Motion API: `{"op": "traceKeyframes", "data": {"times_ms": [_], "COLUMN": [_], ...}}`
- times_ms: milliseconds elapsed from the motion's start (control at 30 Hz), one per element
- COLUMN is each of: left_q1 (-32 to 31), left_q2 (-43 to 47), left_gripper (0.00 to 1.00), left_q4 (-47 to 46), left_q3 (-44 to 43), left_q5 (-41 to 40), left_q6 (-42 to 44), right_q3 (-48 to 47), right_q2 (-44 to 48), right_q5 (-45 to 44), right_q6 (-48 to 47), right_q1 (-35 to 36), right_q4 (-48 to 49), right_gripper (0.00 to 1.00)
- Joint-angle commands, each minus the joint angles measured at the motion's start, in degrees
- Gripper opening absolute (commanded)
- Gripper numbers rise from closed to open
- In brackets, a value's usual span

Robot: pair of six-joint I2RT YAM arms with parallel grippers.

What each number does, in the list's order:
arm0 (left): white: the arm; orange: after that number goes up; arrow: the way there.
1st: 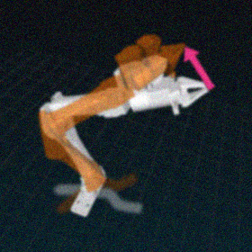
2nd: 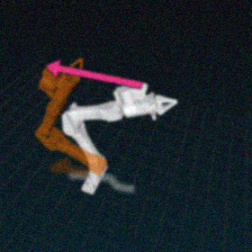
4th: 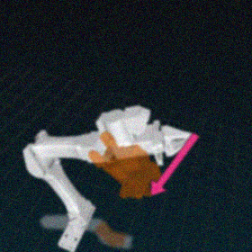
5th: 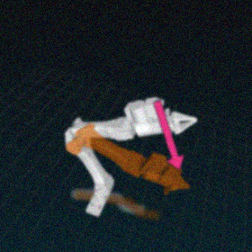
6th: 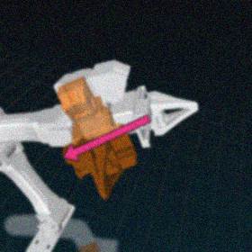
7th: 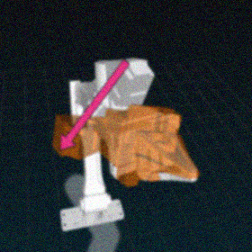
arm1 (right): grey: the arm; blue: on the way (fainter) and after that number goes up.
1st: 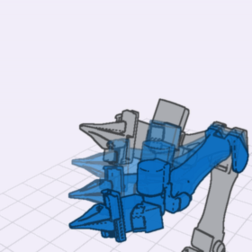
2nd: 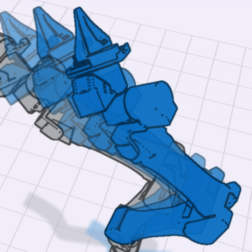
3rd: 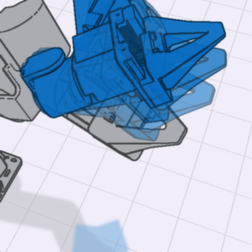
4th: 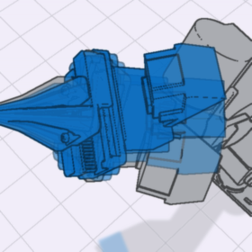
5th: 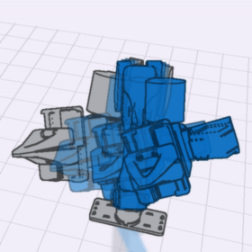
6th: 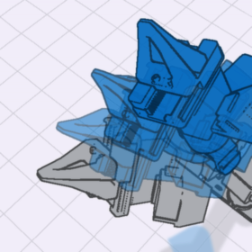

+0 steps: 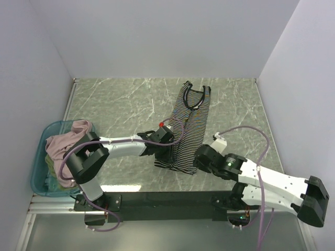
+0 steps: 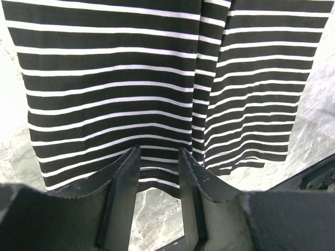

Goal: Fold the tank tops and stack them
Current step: Fold the tank top

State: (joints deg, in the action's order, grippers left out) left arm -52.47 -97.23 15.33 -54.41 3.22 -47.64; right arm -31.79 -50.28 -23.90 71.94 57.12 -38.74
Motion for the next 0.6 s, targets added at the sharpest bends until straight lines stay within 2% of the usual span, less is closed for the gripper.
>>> {"op": "traceKeyframes", "data": {"times_ms": [0, 100, 200, 400, 433, 567], "left_q1": [0.0, 0.0, 0.0, 0.0, -0.09, 0.0], "left_q2": [1.96, 2.31, 3.71, 5.29, 5.3, 5.21], "left_gripper": [0.41, 0.4, 0.4, 0.39, 0.39, 0.39], "left_q4": [1.63, 0.23, -1.0, -1.53, -1.45, -2.41], "left_q3": [-2.19, -1.66, -0.96, -1.75, -1.84, -1.93], "left_q5": [-1.56, -0.5, 0.03, 0.55, 0.82, 1.87], "left_q6": [0.97, 0.0, -0.7, -0.79, -0.7, -0.79], "right_q3": [-3.71, -4.68, -2.93, 1.82, 3.13, 7.0], "right_q2": [-4.81, -10.7, -14.57, -17.13, -16.87, -13.54], "right_q5": [-3.87, -2.65, -0.28, 2.89, 3.42, 5.09], "right_q6": [-5.14, -7.08, -7.34, -5.32, -4.89, -2.17], "right_q1": [0.27, 0.27, 0.27, 0.18, 0.27, 0.27], "right_q4": [2.52, 5.86, 10.78, 15.1, 15.01, 15.28], "right_gripper": [0.45, 0.44, 0.39, 0.19, 0.13, 0.05]}}
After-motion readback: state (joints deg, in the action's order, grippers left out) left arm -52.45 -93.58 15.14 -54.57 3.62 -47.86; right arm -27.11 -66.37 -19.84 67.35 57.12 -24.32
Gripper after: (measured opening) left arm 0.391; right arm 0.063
